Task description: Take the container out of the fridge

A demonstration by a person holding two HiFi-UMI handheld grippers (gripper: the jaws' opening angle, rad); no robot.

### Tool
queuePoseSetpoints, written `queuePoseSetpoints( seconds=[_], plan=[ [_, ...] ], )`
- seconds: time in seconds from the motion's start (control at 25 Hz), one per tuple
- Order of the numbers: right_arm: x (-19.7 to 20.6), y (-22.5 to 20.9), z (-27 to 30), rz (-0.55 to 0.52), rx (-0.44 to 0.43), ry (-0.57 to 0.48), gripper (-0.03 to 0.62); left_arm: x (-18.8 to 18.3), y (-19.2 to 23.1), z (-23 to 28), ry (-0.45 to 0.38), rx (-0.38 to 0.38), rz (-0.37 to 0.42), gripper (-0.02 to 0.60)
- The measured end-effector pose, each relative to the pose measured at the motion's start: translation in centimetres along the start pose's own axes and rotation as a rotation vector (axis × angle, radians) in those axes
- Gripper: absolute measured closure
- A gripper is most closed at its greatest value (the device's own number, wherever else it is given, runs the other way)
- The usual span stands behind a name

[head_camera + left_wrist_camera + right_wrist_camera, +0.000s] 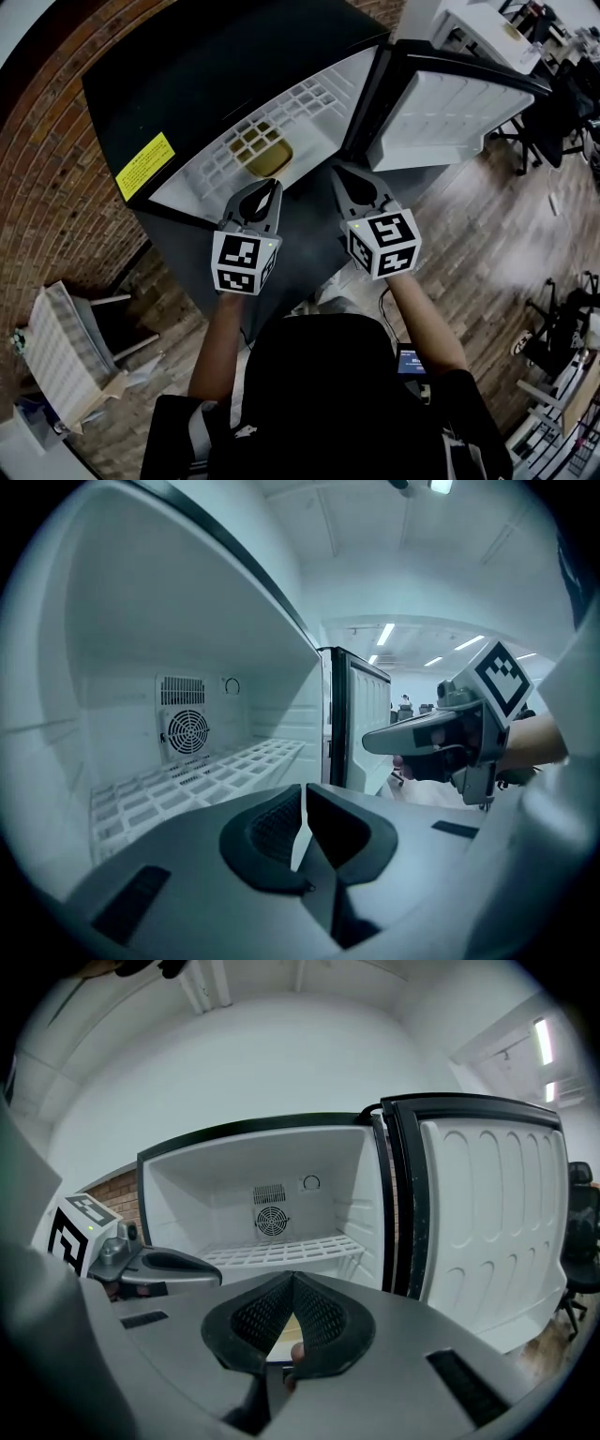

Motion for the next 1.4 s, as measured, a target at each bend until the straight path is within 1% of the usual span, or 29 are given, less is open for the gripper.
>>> queuePoseSetpoints(
  seconds=[0.24, 0.48, 0.64, 0.88, 1.04, 1.16, 1.32, 1.4],
  plan=[
    [0.7, -1.6, 1.7, 0.010, -0.020, 0.034, 0.554, 2.1, 0.5, 2.6, 0.065, 0.013, -0.019, 0.566],
    [1.9, -2.8, 3.6, 0.022, -0.042, 0.076, 0.554, 3.9, 1.3, 4.9, 0.133, 0.010, 0.010, 0.565],
    [2.5, -3.2, 4.7, 0.029, -0.058, 0.097, 0.554, 4.8, 1.5, 6.2, 0.182, 0.031, 0.035, 0.562],
    [2.6, -4.0, 6.0, 0.028, -0.069, 0.110, 0.554, 6.3, 1.8, 8.2, 0.232, 0.054, 0.060, 0.505],
    [2.7, -4.1, 6.4, 0.032, -0.073, 0.112, 0.554, 8.4, 1.5, 9.2, 0.289, 0.061, 0.084, 0.470],
    [2.9, -4.1, 6.6, 0.037, -0.074, 0.119, 0.554, 9.5, 1.3, 10.0, 0.333, 0.074, 0.140, 0.453],
    [3.3, -4.1, 6.7, 0.045, -0.071, 0.124, 0.554, 11.0, 1.1, 11.1, 0.395, 0.090, 0.277, 0.433],
    [3.5, -4.2, 6.7, 0.048, -0.069, 0.128, 0.554, 11.5, 1.1, 11.6, 0.410, 0.096, 0.315, 0.434]
  ],
)
Point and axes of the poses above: the fingertips, and each gripper's own axes: z forward along the fingers, y to its left, x out of its underside, the point moved 2 cm from there along -z, backward along the fingers, and after that the axes turned 7 degrees about z, right-handed, at the moved point
